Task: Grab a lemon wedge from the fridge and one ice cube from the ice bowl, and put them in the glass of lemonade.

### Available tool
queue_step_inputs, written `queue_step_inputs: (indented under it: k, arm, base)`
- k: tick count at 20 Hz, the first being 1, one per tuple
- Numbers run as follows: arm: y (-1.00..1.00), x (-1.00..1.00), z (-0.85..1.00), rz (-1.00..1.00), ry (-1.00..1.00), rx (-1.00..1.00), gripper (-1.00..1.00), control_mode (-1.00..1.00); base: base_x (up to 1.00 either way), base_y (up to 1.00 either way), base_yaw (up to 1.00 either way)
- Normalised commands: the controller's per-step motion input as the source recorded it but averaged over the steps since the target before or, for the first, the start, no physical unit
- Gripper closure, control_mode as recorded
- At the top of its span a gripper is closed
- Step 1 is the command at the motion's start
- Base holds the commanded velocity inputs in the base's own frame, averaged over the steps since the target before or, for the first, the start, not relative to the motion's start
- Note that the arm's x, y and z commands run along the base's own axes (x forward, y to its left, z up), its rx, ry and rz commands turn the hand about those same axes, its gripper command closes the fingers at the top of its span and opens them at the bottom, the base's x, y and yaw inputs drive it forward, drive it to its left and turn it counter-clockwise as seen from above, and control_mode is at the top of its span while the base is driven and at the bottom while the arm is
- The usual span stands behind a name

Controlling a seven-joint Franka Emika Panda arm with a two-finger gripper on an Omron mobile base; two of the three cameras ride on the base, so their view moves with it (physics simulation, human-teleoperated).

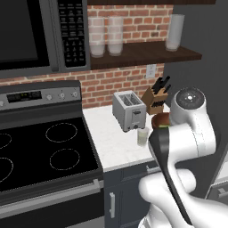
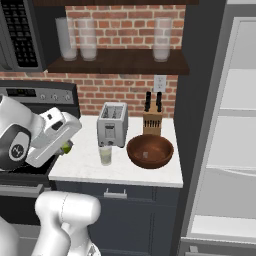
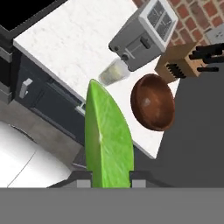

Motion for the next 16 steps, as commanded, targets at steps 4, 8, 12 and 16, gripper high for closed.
queue_step_inputs:
  k: [4, 8, 12, 16]
  arm:
    - [0.00, 0.00, 0.00, 0.15, 0.10, -0.23, 1.00, -1.00]
    - [0.00, 0.00, 0.00, 0.15, 0.10, -0.21, 1.00, -1.00]
    - [0.00, 0.00, 0.00, 0.17, 0.09, -0.20, 1.00, -1.00]
    - [0.00, 0.00, 0.00, 0.22, 0.09, -0.21, 1.00, -1.00]
  base:
    - [0.00, 0.00, 0.00]
    - [0.00, 0.00, 0.00]
    - [0.00, 0.00, 0.00]
    - [0.00, 0.00, 0.00]
